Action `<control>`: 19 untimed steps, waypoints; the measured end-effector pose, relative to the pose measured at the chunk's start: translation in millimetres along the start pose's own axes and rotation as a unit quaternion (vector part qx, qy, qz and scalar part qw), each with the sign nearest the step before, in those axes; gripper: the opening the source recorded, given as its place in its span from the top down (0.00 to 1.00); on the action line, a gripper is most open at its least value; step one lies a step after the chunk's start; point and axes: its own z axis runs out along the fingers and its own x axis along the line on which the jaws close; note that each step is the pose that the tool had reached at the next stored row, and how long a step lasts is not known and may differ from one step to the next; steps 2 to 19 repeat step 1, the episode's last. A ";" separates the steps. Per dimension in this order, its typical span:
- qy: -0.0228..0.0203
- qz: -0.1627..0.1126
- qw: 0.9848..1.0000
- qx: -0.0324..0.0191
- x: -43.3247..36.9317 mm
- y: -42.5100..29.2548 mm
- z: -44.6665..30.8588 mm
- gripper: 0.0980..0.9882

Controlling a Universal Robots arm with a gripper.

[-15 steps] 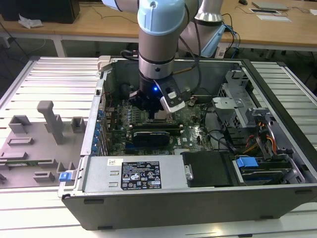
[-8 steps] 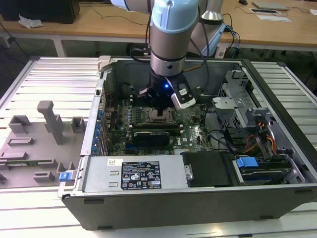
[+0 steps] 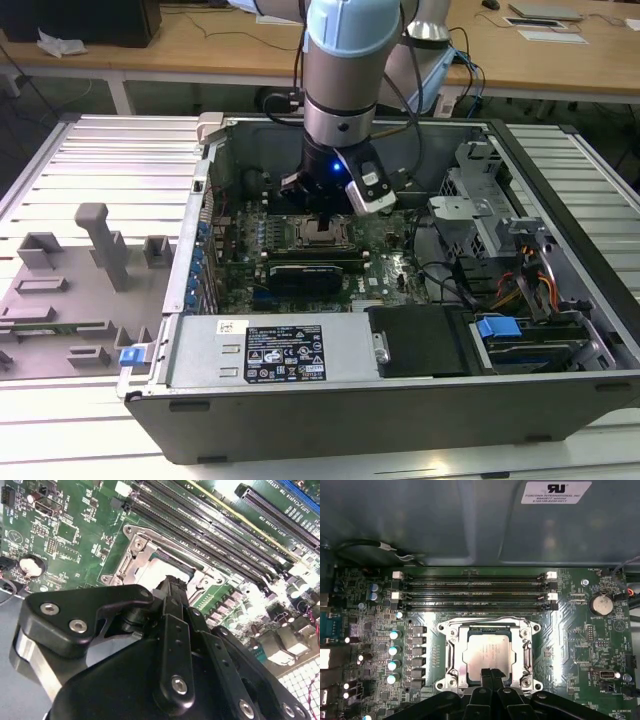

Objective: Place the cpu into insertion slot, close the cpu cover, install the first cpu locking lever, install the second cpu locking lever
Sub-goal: 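Install the second cpu locking lever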

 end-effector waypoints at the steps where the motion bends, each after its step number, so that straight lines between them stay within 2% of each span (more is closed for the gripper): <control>1: 0.000 0.000 1.000 0.000 0.0 0.0 0.0 0.99; 19: 0.000 0.000 1.000 0.000 0.0 0.0 0.0 0.99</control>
